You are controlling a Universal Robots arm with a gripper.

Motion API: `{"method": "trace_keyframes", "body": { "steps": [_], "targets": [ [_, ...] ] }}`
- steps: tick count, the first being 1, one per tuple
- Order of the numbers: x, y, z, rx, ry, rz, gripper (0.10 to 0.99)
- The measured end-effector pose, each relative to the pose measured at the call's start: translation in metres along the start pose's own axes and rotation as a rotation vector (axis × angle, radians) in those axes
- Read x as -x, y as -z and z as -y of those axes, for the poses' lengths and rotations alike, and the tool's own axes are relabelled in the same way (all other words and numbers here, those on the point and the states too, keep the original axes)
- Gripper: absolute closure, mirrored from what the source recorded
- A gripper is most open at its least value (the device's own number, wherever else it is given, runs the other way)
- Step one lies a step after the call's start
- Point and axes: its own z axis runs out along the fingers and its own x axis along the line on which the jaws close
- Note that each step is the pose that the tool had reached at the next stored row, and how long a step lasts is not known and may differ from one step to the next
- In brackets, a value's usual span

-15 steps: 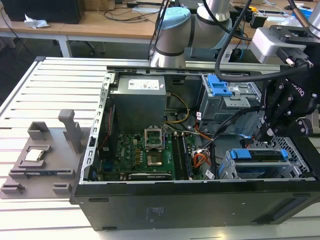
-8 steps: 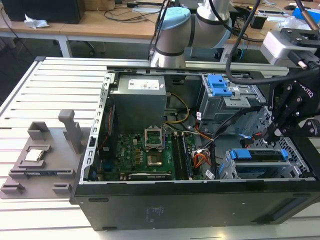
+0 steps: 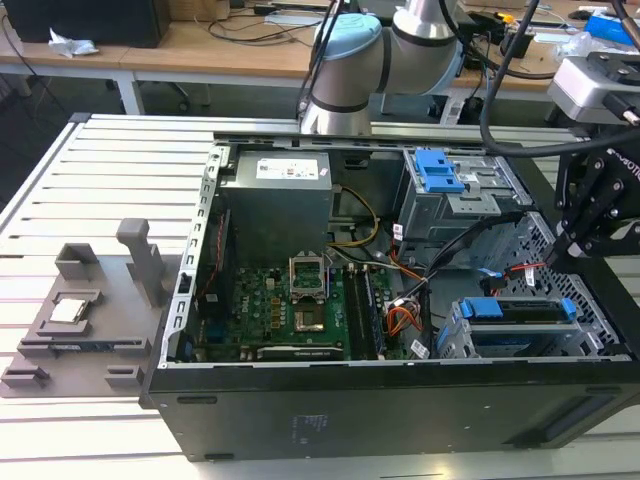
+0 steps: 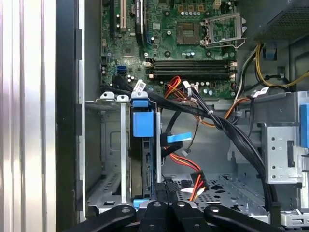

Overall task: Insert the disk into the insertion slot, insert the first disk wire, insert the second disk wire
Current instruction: 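Insert the first disk wire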

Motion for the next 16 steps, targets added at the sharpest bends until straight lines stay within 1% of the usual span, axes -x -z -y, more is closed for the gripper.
{"method": "trace_keyframes", "body": {
  "steps": [1, 5, 6, 9, 16],
  "targets": [
    [0.0011, -0.0004, 0.002, 0.0, 0.0, -0.0001, 0.98],
    [0.0034, -0.0033, 0.0049, 0.0, 0.0, -0.0002, 0.98],
    [0.0049, -0.0048, 0.0069, 0.0, 0.0, -0.0001, 0.98],
    [0.009, -0.0054, 0.014, 0.0, 0.0, -0.0021, 0.98],
    [0.0092, -0.0054, 0.0143, 0.0, 0.0, -0.0031, 0.973]
  ]
}}
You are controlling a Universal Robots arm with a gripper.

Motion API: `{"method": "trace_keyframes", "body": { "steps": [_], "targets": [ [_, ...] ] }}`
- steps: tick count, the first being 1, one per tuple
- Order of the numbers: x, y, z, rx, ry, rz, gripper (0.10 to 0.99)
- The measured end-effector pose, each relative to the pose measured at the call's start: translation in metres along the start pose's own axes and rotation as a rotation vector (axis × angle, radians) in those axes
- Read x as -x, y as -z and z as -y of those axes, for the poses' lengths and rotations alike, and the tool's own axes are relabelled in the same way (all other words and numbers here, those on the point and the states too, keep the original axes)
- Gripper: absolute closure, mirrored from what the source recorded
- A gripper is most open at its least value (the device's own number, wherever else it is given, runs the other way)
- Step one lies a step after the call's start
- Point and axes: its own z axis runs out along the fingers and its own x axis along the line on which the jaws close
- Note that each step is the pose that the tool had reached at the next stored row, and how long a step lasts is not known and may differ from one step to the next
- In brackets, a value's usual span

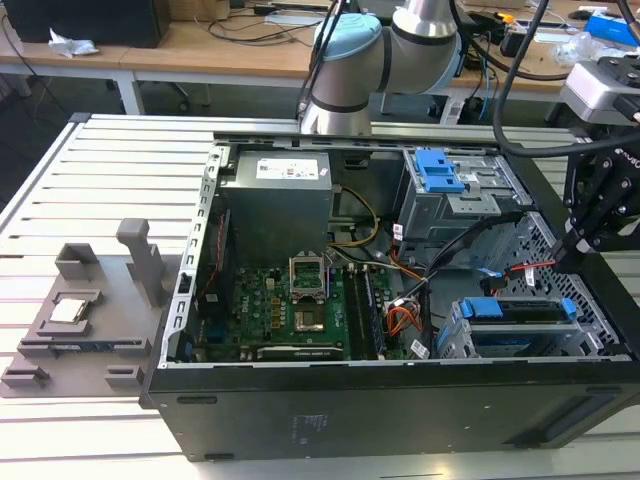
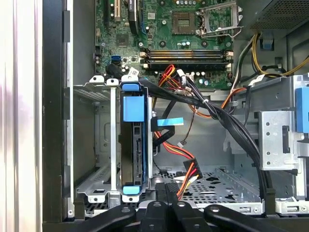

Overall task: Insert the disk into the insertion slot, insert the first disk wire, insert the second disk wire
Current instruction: 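Insert the first disk wire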

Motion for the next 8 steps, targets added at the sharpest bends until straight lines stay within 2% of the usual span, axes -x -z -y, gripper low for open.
{"method": "trace_keyframes", "body": {
  "steps": [3, 5, 6, 8],
  "targets": [
    [0.0, 0.0, 0.0, 0.0, 0.0, -0.0003, 0.784],
    [0.0003, -0.0001, 0.0, 0.0, 0.001, -0.0034, 0.784],
    [0.0007, -0.0002, 0.0001, 0.0, 0.008, -0.0128, 0.784],
    [0.0011, -0.0007, 0.0005, -0.001, 0.018, -0.0198, 0.784]
  ]
}}
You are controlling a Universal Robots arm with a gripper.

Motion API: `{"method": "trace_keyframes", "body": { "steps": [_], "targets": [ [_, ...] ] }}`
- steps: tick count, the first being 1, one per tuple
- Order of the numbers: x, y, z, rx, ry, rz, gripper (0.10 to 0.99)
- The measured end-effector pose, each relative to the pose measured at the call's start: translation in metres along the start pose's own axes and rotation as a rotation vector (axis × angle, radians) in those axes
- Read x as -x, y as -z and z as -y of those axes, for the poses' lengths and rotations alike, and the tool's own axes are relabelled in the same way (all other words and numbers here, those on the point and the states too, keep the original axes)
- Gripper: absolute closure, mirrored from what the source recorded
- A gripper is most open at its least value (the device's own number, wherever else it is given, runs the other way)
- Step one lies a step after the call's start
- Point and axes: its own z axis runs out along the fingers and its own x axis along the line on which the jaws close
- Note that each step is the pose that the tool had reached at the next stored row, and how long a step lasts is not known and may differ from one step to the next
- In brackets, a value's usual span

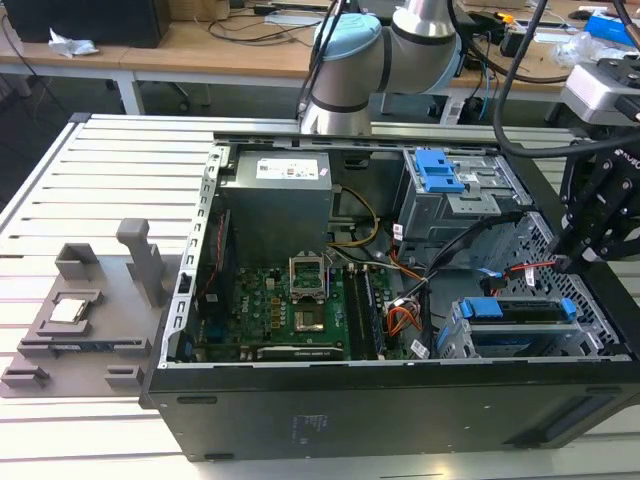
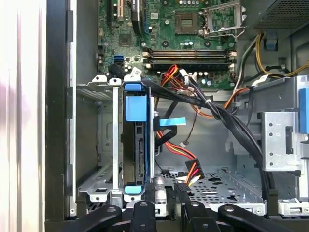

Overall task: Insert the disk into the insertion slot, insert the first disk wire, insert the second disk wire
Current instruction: 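Insert the first disk wire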

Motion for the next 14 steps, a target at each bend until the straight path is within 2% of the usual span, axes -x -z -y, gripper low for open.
{"method": "trace_keyframes", "body": {
  "steps": [2, 5, 7, 8, 10, 14],
  "targets": [
    [0.001, -0.0015, 0.0006, 0.0, 0.01, -0.0052, 0.784],
    [0.0098, -0.0061, 0.0034, 0.0, 0.016, -0.0055, 0.784],
    [0.0106, -0.0091, 0.0063, 0.0, 0.021, -0.0156, 0.784],
    [0.0109, -0.0103, 0.0074, 0.0, 0.022, -0.018, 0.784],
    [0.0118, -0.0138, 0.009, 0.001, 0.025, -0.019, 0.784],
    [0.0119, -0.0148, 0.0098, 0.001, 0.025, -0.0208, 0.784]
  ]
}}
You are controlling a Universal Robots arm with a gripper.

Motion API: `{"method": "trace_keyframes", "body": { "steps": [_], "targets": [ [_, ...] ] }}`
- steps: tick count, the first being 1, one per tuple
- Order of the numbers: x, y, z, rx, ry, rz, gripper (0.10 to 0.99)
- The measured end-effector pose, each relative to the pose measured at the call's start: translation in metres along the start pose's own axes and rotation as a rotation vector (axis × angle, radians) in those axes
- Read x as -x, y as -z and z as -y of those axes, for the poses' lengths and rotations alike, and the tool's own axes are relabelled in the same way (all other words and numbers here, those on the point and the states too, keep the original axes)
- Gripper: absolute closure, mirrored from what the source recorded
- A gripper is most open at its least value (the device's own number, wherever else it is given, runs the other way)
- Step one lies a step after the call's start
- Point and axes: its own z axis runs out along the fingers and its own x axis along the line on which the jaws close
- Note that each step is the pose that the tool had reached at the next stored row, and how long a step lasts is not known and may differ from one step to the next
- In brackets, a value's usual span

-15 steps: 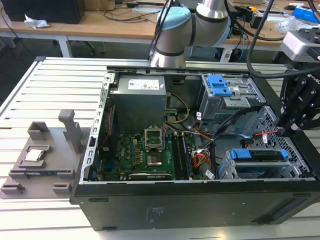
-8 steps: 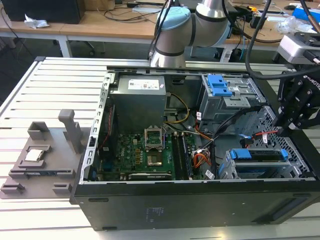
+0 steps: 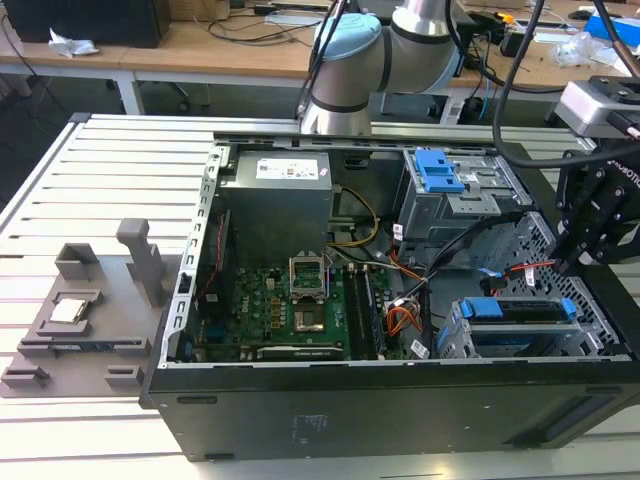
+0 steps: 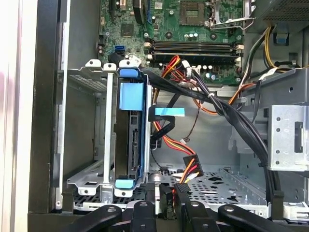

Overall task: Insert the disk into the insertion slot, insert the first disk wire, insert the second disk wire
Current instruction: 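Insert the first disk wire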

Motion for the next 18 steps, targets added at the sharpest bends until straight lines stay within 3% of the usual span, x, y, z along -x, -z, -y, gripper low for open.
{"method": "trace_keyframes", "body": {
  "steps": [5, 7, 18],
  "targets": [
    [0.0, -0.0001, 0.0, 0.0, 0.0, 0.0002, 0.8],
    [0.0, 0.0, 0.0, 0.0, 0.0, 0.0, 0.918],
    [0.0, -0.0001, 0.0002, 0.0, 0.0, 0.0002, 0.918]
  ]
}}
